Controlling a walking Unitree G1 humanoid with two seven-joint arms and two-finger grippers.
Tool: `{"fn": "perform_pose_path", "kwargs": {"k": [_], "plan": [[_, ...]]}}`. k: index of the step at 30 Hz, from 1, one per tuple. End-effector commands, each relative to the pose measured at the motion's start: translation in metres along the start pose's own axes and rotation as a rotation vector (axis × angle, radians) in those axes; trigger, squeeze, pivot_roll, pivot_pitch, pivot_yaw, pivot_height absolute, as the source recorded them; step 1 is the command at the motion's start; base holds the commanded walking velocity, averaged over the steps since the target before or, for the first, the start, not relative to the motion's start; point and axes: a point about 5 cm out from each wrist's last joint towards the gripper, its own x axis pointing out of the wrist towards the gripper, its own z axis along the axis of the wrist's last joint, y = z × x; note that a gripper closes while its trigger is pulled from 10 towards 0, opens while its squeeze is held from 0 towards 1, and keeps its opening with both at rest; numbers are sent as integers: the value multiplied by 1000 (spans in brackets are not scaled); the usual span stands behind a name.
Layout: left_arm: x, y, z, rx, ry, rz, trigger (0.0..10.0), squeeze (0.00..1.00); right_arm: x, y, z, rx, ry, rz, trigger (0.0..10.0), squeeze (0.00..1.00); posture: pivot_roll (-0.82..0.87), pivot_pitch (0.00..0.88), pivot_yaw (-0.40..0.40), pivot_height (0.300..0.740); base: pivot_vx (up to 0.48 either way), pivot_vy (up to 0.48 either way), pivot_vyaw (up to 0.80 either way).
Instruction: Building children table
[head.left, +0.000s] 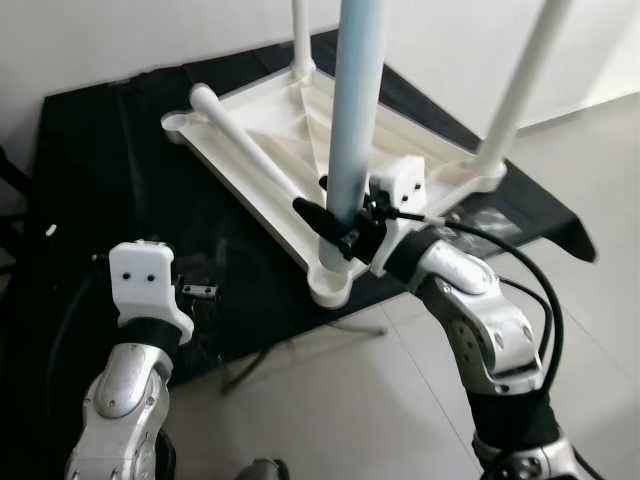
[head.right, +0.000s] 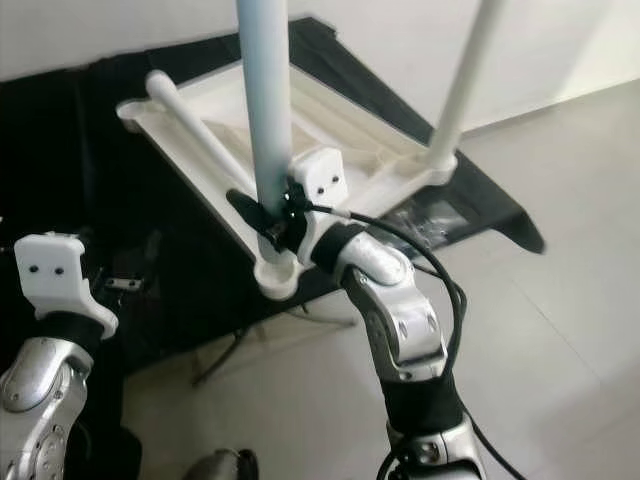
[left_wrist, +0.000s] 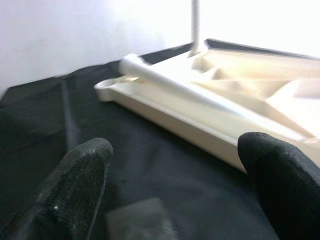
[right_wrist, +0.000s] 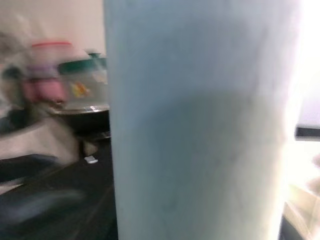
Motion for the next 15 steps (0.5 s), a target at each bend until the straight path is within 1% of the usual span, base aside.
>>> {"fn": "perform_pose_path", "kwargs": {"k": [1, 6, 8, 10, 11, 12, 14, 15], "plan": [[-2, -3, -4, -5, 18, -18, 10000, 0, -5, 0, 1, -8, 4, -6, 10000, 0, -23, 117, 2, 740, 0, 0, 0], [-3, -4, -7, -24, 24, -27, 10000, 0, -5, 1, 0, -10, 17, 0, 10000, 0, -23, 119, 2, 740, 0, 0, 0], [-4, -5, -12, -21, 58, -23, 10000, 0, -5, 2, -1, -12, 25, 9, 10000, 0, -23, 120, 2, 740, 0, 0, 0], [-8, -7, -18, -6, 99, -60, 10000, 0, -6, 0, 0, -14, 31, 36, 10000, 0, -23, 129, 3, 740, 0, 285, 0], [-8, -7, -18, -6, 99, -60, 10000, 0, -6, 0, 0, -14, 31, 36, 10000, 0, -23, 129, 3, 740, 0, 285, 0], [-14, -9, -24, -9, 132, -89, 10000, 0, -9, -6, 1, -27, 44, 81, 10000, 0, -23, 144, 2, 740, 0, 480, 0], [-21, -10, -29, -31, 157, -107, 10000, 0, -13, -14, 4, -58, 60, 130, 10000, 0, -21, 153, 2, 740, 0, 394, 0], [-23, -11, -29, -10, 159, -121, 10000, 0, -15, -17, 6, -69, 64, 148, 10000, 0, -20, 163, 1, 740, 0, 0, 0]]}}
